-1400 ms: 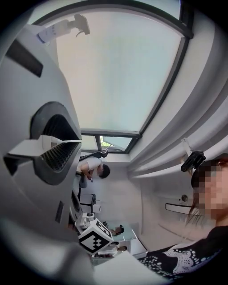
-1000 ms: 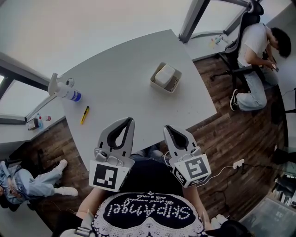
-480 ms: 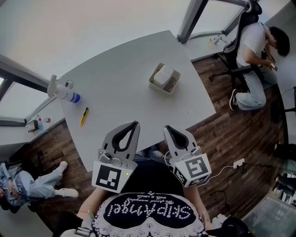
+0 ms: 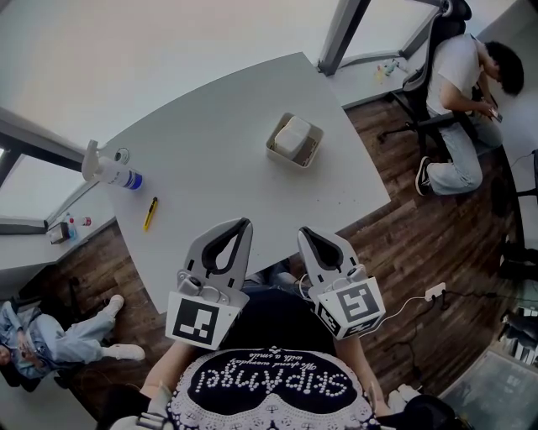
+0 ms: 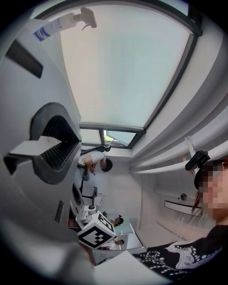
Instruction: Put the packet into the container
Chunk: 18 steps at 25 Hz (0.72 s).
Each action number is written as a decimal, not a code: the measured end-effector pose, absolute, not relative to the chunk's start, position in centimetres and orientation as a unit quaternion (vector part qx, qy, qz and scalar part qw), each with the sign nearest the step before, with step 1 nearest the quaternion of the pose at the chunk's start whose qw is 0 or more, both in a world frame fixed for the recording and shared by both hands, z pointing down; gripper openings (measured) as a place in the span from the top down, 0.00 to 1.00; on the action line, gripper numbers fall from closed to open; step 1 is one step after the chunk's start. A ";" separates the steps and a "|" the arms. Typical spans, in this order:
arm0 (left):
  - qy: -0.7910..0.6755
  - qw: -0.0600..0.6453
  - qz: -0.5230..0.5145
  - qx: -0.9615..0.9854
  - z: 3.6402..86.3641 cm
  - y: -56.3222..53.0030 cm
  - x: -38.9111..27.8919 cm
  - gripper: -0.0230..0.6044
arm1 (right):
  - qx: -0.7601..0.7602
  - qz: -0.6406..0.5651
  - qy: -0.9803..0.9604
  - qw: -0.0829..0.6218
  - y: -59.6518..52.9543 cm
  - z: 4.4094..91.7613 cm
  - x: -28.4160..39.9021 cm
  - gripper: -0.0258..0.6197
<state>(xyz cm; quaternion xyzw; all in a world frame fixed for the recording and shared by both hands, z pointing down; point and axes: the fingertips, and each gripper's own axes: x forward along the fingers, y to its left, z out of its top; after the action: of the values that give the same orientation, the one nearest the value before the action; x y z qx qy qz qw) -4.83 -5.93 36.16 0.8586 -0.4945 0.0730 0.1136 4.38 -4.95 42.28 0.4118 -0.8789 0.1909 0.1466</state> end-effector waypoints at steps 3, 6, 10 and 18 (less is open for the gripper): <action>-0.494 0.114 0.072 0.859 36.2 -6.0 -4.8 0.95 | 0.413 0.192 -0.878 0.147 -5.0 42.3 4.5 0.94; -0.494 0.114 0.071 0.859 36.1 -6.2 -4.8 0.95 | 0.411 0.192 -0.879 0.148 -5.1 42.4 4.5 0.94; -0.496 0.114 0.070 0.858 36.1 -6.3 -5.0 0.95 | 0.408 0.191 -0.879 0.155 -5.1 42.6 4.3 0.94; -0.501 0.117 0.070 0.855 36.1 -6.5 -5.3 0.95 | 0.402 0.186 -0.882 0.159 -5.3 42.5 4.2 0.94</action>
<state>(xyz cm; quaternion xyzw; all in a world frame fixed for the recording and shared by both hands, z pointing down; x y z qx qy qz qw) -5.27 -6.48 36.11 0.8546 -0.5012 0.0701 0.1169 4.18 -5.31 42.48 0.4019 -0.8825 0.1858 0.1586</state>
